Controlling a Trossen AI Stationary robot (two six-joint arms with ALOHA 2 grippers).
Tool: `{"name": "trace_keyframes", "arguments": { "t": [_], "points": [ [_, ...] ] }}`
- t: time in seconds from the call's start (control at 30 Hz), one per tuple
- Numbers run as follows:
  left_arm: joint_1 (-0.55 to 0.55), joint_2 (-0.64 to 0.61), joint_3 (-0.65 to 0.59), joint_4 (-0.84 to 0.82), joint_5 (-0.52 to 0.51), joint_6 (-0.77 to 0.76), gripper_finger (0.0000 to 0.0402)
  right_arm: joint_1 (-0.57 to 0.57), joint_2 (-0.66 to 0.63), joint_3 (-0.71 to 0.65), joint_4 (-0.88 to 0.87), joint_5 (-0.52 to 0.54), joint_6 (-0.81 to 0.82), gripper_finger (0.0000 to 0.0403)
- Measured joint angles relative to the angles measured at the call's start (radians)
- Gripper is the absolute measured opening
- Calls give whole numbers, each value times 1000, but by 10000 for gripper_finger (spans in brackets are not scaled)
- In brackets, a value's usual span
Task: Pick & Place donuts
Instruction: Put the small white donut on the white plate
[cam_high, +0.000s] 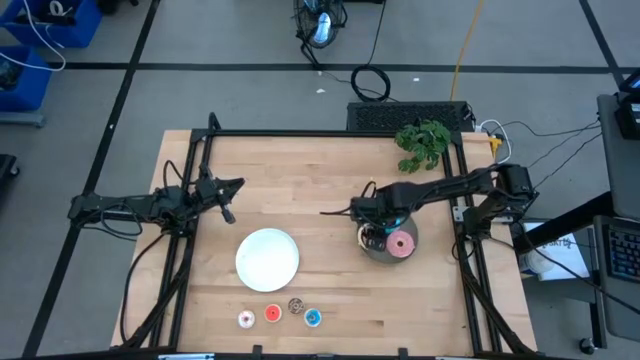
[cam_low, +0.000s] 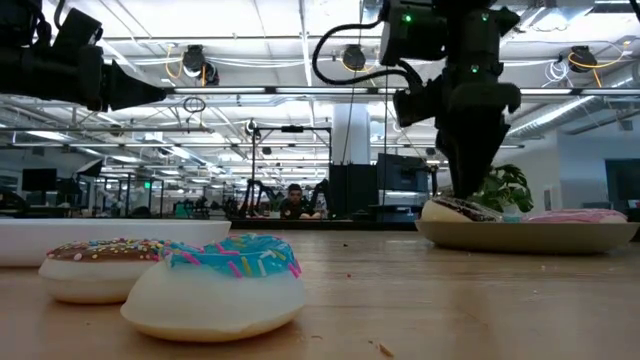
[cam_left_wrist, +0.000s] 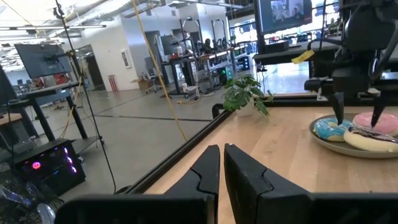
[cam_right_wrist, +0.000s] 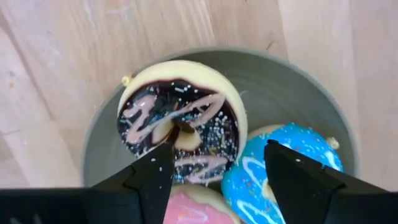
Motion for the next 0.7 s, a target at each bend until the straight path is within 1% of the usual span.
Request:
{"name": "trace_keyframes", "arguments": {
  "t": [0.13, 0.23, 0.3, 0.4, 0.53, 0.6, 0.7],
  "points": [
    [0, 0, 0, -1, 0, 0, 31, 0, -23, 67, -78, 3, 3, 227],
    [0, 0, 0, -9, 0, -8, 31, 10, -64, 115, -149, 4, 6, 212],
    [0, 0, 0, -16, 0, -8, 31, 24, -108, 139, -183, 30, 4, 198],
    [0, 0, 0, -21, 0, -8, 31, 58, -211, 152, -203, 148, -8, 166],
    [0, 0, 0, -25, 0, -8, 31, 123, -386, 151, -191, 307, -16, 109],
    [0, 0, 0, -35, 0, -8, 31, 166, -480, 124, -134, 363, -13, 76],
    [0, 0, 0, -39, -1, 1, 31, 223, -615, 39, -73, 457, 27, 20]
  ]
}}
